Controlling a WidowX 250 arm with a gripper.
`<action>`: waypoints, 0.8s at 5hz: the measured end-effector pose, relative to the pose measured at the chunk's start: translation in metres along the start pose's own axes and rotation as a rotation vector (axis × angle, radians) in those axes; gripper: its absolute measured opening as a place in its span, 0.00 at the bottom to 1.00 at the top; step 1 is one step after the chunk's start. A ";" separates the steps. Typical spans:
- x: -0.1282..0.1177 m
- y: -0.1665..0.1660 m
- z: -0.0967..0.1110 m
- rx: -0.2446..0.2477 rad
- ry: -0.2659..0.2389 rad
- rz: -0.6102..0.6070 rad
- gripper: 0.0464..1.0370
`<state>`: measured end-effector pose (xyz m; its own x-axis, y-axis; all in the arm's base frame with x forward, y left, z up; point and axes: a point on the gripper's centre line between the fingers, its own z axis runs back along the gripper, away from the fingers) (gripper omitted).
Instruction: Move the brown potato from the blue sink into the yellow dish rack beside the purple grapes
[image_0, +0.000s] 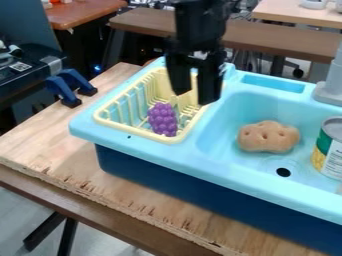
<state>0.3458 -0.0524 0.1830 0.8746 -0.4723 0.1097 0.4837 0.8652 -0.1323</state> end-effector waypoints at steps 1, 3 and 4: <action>0.021 -0.012 0.006 0.042 0.039 -0.091 0.97; 0.057 -0.028 -0.016 0.091 0.091 -0.203 0.97; 0.055 -0.031 -0.035 0.091 0.127 -0.193 0.97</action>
<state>0.3803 -0.1111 0.1583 0.7661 -0.6427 -0.0012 0.6424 0.7658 -0.0308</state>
